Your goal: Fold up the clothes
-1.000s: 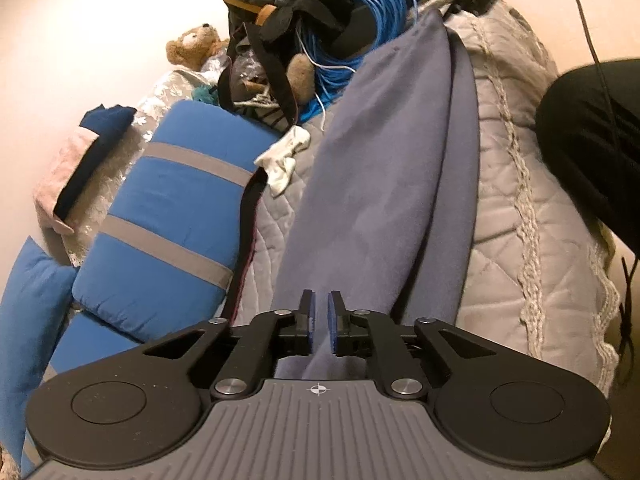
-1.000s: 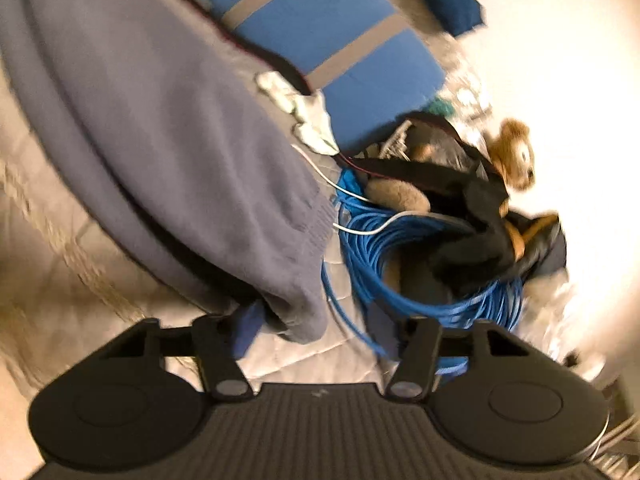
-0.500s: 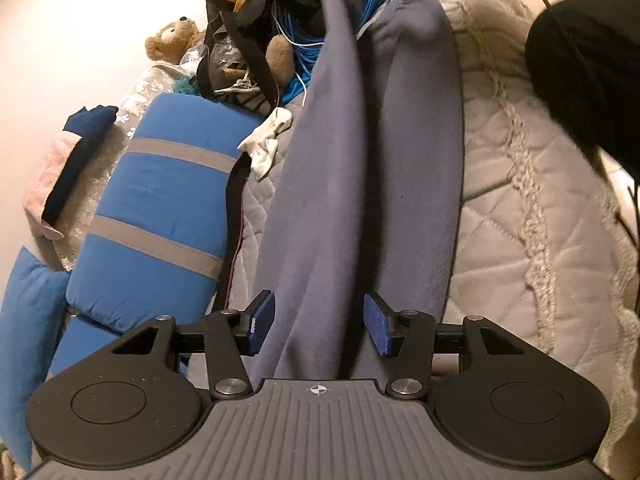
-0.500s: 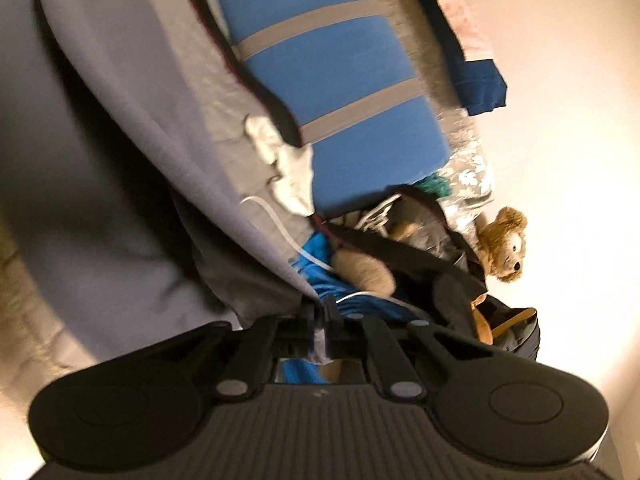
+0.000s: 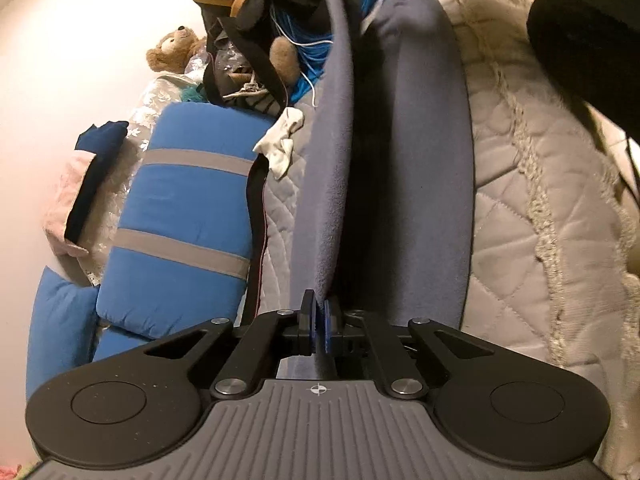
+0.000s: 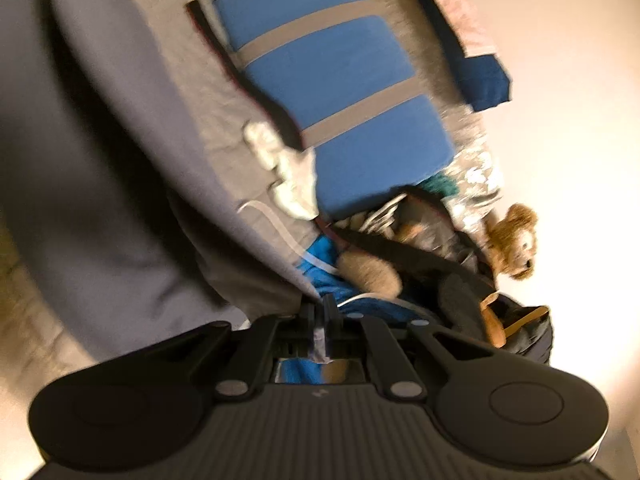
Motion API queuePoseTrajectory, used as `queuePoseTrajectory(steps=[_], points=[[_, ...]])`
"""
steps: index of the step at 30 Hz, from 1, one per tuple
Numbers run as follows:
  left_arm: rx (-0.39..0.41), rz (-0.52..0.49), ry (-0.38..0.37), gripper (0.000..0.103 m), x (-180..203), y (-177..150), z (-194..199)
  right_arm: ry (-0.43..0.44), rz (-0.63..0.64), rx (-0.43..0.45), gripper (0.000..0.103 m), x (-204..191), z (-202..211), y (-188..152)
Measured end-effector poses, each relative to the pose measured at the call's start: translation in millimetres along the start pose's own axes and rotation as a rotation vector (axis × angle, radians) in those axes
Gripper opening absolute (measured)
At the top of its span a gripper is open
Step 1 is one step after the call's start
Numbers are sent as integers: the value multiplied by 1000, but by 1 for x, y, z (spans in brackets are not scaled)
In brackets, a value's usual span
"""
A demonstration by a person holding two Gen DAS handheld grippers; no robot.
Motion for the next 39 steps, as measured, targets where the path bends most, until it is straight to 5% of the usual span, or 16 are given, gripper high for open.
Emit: queuePoseTrajectory(steps=[13,16,17,18,20,26,35,39], points=[[-36,-104,-137,3,39,-7,-4,150,102,-78,7,-73,-7,-40],[-34,-89,-140,3,38,-9,-5,213,85,-94,19,-77,-6,-45],[-34,-88,-142,3,38,-9,-5,237,73,-100,32,-78,-5,-47],[-33,-87,-142,3,38,-10,-5,276,35,-95,47,-74,-3,-48],[-31,-89,-141,4,39,-9,-5,375,-94,-57,59,-60,2,-49],[-32,-87,-141,4,41,-11,-5,603,-580,-26,60,-9,-18,-59],[-27,-77,-147,5,38,-11,-7,872,-1065,69,60,32,-57,-78],[-28,-81,-147,5,38,-11,-8,758,-1009,-17,60,36,-69,-69]])
Point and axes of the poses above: each gripper's, at about its wrist camera, not at the fingertips, and z roughly against the way its jaws point, x to its right, y to its top, the point moved 2 cm from there along -z, roughly the way its jaws point, and after that the axes turned 15 degrees about -x, right-handed, at the moved point
